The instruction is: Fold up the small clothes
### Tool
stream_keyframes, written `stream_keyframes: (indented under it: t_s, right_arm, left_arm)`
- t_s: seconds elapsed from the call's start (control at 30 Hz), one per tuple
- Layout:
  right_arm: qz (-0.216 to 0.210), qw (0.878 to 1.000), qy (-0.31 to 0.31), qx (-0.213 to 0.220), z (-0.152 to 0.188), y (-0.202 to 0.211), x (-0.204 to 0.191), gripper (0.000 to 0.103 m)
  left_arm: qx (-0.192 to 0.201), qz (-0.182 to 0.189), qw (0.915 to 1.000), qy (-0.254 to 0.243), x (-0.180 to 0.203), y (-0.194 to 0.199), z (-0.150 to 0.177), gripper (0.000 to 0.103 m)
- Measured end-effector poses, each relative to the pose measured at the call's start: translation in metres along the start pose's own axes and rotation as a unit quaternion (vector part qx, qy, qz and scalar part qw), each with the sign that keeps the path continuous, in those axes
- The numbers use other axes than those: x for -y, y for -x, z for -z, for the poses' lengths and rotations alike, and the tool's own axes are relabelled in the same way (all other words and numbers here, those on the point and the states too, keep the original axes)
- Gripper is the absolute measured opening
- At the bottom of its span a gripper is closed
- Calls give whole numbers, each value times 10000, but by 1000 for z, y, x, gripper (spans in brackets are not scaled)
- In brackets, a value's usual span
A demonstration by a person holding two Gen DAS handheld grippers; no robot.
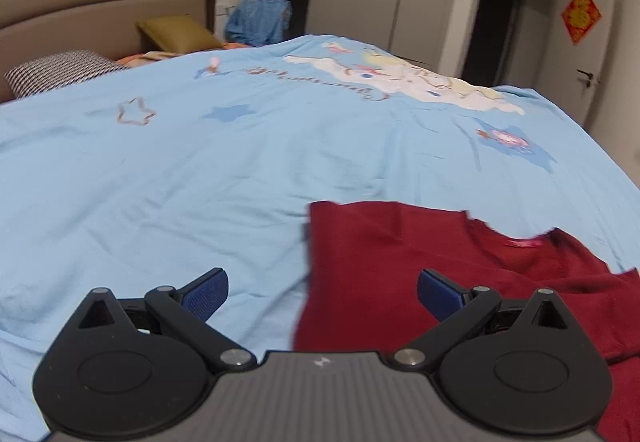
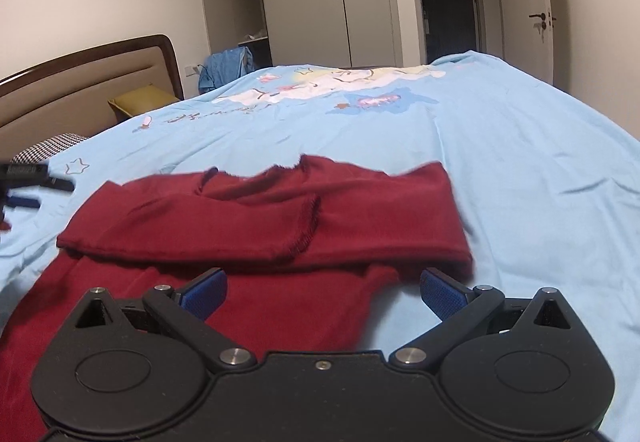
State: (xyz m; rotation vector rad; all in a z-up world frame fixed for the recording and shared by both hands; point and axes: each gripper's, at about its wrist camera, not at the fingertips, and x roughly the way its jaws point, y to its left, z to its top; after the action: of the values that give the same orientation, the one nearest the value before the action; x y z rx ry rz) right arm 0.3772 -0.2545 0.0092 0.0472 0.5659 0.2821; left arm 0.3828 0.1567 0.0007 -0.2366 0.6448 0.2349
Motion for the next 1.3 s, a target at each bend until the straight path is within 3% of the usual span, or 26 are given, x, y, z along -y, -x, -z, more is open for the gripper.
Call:
stream_keyframes:
  t_s: [0.23, 0.43, 0.53, 0.6, 0.63, 0.7, 0.77, 0.87, 0.93, 1.07, 1.13, 1.2, 1.3]
  right_arm:
    - [22, 9998, 195, 11, -17, -45, -24, 102]
    - [233, 9991, 332, -88, -12, -75, -35, 102]
    - [335, 9986, 385, -165, -4, -83, -37, 102]
    - [349, 9985, 396, -169, -1, -84, -37, 102]
    - [345, 9985, 392, -162, 0, -85, -36, 102]
    - [336, 9986, 382, -152, 0, -85, -36, 102]
    - [327, 9986, 379, -149, 1, -85, -36, 102]
    - [333, 9985, 390, -169, 3, -86, -36, 102]
    - [349, 9984, 411, -181, 4, -87, -36, 102]
    - [347, 9983, 428, -205, 5, -89, -37, 102]
    - [344, 9983, 425, -200, 5, -89, -37, 102]
    - [342, 9983, 424, -187, 6, -89, -37, 102]
    - [354, 9983, 440, -170, 7, -89, -37, 102]
  left_arm:
    - [-134, 725, 9941, 797, -43, -43, -3, 99]
    - [-260, 974, 9912, 857, -42, -71, -7, 78]
    - [-317, 1115, 9895, 858, -38, -80, -9, 62]
    - [-405, 1194, 9885, 838, -34, -85, -9, 36]
    - [-408, 1209, 9888, 776, -31, -86, -9, 29]
    - [-319, 1085, 9922, 532, -20, -83, -9, 13]
    - [-105, 713, 9973, 117, -6, -73, -9, 8]
    - [318, -145, 9949, -943, 28, -57, -4, 7]
    - [309, -312, 9905, -1306, 41, -57, 0, 6]
    - [-114, -38, 9983, -564, 26, -67, -2, 10]
    - [-184, 73, 9996, -215, 14, -64, -4, 22]
    - [-150, 132, 9997, -115, 7, -56, -4, 42]
    - [-131, 265, 9995, -89, -7, -39, 2, 54]
